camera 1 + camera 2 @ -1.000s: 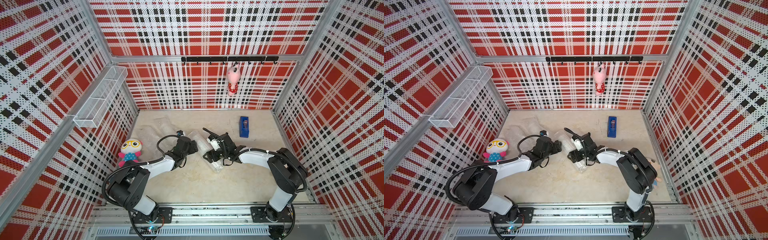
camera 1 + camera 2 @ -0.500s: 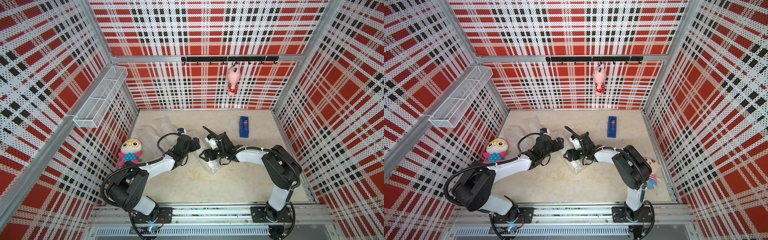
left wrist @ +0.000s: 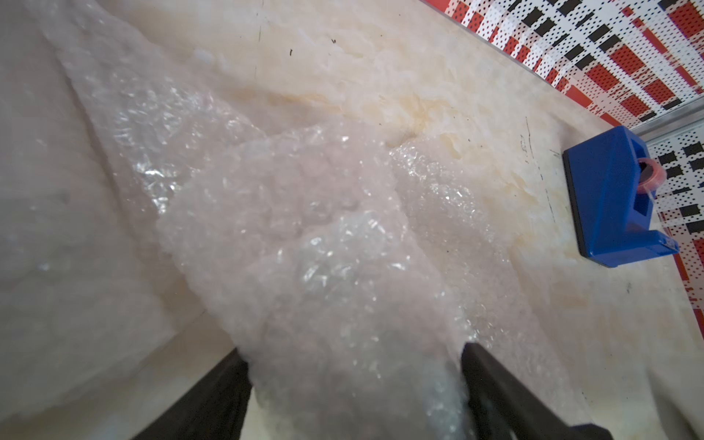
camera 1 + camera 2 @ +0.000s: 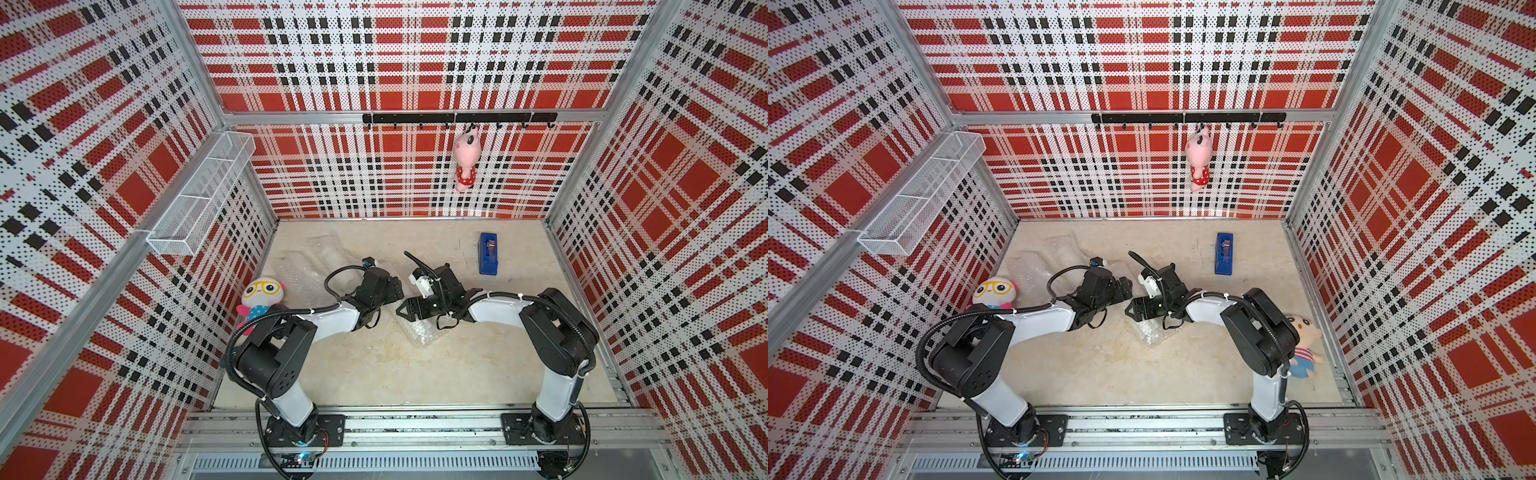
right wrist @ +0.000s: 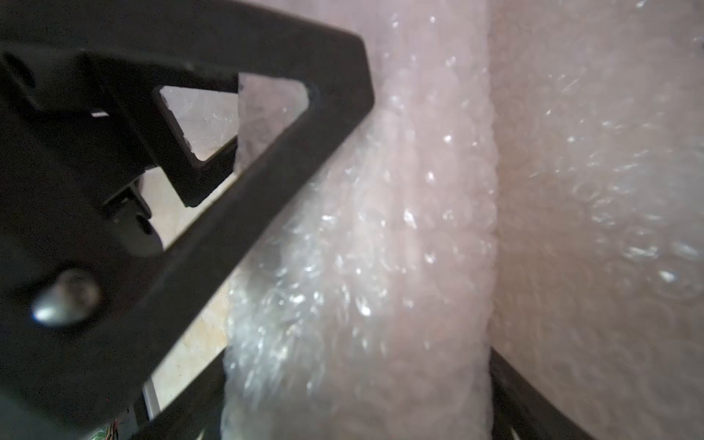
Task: Wrap vases in bubble wrap
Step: Wrap the vase in bubble wrap.
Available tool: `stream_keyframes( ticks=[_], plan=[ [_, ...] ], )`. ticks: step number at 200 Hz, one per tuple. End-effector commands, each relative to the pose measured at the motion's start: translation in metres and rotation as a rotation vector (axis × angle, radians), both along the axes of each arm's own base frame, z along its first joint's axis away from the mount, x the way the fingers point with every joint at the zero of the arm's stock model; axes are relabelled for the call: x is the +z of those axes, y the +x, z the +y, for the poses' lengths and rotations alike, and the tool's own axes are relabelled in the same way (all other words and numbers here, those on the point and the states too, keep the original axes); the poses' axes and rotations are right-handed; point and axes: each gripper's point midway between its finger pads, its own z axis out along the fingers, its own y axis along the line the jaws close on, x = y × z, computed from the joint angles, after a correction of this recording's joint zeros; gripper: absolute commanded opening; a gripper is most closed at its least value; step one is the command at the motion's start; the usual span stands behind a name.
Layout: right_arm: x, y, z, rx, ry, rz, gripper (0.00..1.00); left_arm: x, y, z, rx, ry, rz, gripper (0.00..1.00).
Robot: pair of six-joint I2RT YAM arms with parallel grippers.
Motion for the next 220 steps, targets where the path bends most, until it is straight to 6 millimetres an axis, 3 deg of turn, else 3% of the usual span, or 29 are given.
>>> stream_keyframes(
  ticks=[1,104,220],
  plan=[
    [-0.052,-0.012,-0.015,0.023,-0.166,0.004,0.77,-0.022,-0.006,0.009,0.002,0.07,0.06,0.87],
    [-0.024,-0.004,-0.025,0.01,-0.14,-0.076,0.96,-0.036,-0.005,0.008,0.0,0.082,0.084,0.87],
    [0.019,-0.002,-0.064,-0.085,-0.211,-0.224,1.0,-0.042,-0.003,0.003,-0.011,0.088,0.093,0.87]
  ],
)
